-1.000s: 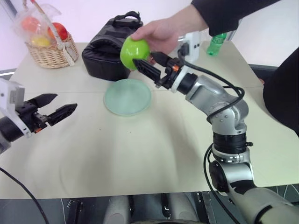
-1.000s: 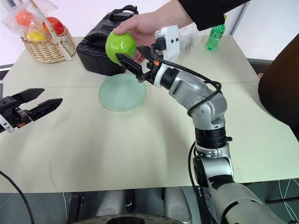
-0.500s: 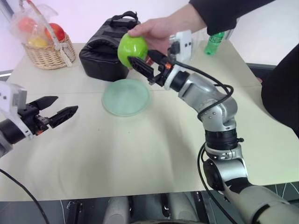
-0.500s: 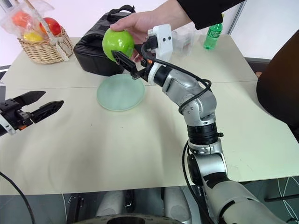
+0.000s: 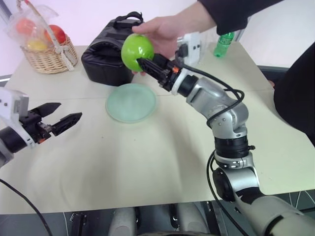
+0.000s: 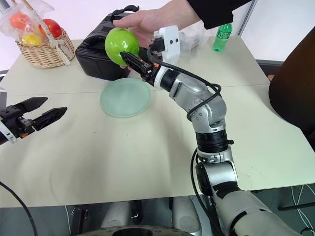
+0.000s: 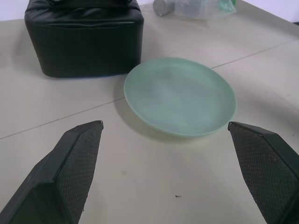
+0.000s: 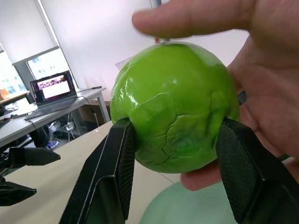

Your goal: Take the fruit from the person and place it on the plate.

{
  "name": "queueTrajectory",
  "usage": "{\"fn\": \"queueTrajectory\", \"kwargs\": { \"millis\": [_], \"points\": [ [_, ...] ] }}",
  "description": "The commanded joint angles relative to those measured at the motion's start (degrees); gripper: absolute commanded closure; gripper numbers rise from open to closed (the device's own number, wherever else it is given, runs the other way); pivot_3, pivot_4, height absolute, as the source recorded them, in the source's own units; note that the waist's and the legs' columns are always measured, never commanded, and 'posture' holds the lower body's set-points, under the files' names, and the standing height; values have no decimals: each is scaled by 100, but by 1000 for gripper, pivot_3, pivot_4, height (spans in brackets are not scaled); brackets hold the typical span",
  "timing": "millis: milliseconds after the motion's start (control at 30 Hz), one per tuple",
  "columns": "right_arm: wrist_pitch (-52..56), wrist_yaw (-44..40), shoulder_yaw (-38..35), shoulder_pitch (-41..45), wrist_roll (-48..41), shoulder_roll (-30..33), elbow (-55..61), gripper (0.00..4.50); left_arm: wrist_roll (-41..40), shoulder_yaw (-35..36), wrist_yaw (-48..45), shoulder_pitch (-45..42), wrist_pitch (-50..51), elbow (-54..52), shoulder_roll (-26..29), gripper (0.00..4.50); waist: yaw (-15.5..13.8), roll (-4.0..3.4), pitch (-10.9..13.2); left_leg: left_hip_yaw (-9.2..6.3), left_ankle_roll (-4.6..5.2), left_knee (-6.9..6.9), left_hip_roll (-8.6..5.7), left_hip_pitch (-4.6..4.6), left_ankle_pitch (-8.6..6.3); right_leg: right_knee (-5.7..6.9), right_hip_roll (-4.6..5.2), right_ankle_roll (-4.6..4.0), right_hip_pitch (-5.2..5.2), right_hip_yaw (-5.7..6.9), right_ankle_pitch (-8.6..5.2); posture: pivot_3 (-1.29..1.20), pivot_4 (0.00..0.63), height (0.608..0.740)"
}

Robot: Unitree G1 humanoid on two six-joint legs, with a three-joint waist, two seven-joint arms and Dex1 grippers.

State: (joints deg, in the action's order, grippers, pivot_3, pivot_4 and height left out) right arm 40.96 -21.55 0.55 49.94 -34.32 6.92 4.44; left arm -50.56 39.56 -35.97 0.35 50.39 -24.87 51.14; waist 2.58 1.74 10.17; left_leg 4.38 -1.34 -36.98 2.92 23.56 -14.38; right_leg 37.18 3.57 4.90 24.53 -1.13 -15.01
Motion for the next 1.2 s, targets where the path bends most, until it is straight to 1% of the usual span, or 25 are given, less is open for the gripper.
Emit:
{"fn": "queueTrajectory", "kwargs": {
  "millis": [33,167,267,367,500,700,767,833,867,900,1000,1200],
  "points": [
    [78,-463,508,-86,129,236,510,2550,27,75,19,6,-122,-104,-11,0,1,0,0,0,0,0,0,0,0,-1,1,-1,0,0,0,0,150,740],
    [-65,-587,922,-320,488,292,367,2550,90,21,34,33,-132,-127,-27,0,0,0,0,0,0,1,0,0,0,-2,1,-2,1,0,-1,0,150,740],
    [-662,-777,1325,-399,1125,304,-380,2550,116,-16,38,-16,-136,-87,-21,0,2,1,-1,1,0,0,-2,0,0,-1,2,-4,0,0,-2,0,150,740],
    [-1548,-935,1696,-192,1897,319,-1442,2550,161,-59,48,-40,-154,-76,-46,0,0,1,-1,1,0,-1,-4,1,0,-1,1,-6,0,0,-3,0,150,740],
    [-2359,-1085,1738,156,2387,114,-2697,2550,197,-100,88,13,-172,-152,-117,0,4,2,1,1,0,-2,-5,2,0,-3,1,-4,0,0,-2,0,150,740],
    [-2930,-1205,1524,452,2697,-47,-3611,2550,154,-47,174,112,-162,-267,-192,0,15,3,1,1,-1,1,-2,2,0,-3,-1,10,3,-1,6,0,150,740],
    [-2999,-1234,1448,510,2727,-80,-3732,1546,139,-35,193,138,-155,-296,-200,0,14,3,1,1,-1,1,-1,2,0,-2,1,10,3,-1,6,0,150,740],
    [-3025,-1309,1387,540,2728,-105,-3787,657,119,-28,209,145,-146,-306,-203,0,5,3,1,1,-1,1,-2,2,0,-2,3,10,3,-1,6,0,150,740],
    [-3026,-1329,1360,550,2734,-112,-3803,101,119,-33,216,145,-149,-304,-202,0,4,3,1,1,-1,0,-2,2,0,-2,4,10,2,-1,6,0,150,740],
    [-2999,-1388,1349,540,2730,-109,-3783,36,115,-32,222,152,-150,-312,-202,0,4,3,1,1,-2,0,-2,2,0,-2,5,9,2,-1,6,0,150,740],
    [-2939,-1513,1326,512,2752,-94,-3692,36,98,-55,227,132,-152,-305,-192,0,10,3,1,-1,-2,1,-1,2,0,-2,5,9,2,-1,6,0,150,740],
    [-2866,-1228,1043,595,2797,46,-3489,36,120,-83,243,79,-183,-236,-175,0,3,2,2,-2,-2,1,0,2,0,-2,8,9,3,0,6,0,150,740]
  ]
}}
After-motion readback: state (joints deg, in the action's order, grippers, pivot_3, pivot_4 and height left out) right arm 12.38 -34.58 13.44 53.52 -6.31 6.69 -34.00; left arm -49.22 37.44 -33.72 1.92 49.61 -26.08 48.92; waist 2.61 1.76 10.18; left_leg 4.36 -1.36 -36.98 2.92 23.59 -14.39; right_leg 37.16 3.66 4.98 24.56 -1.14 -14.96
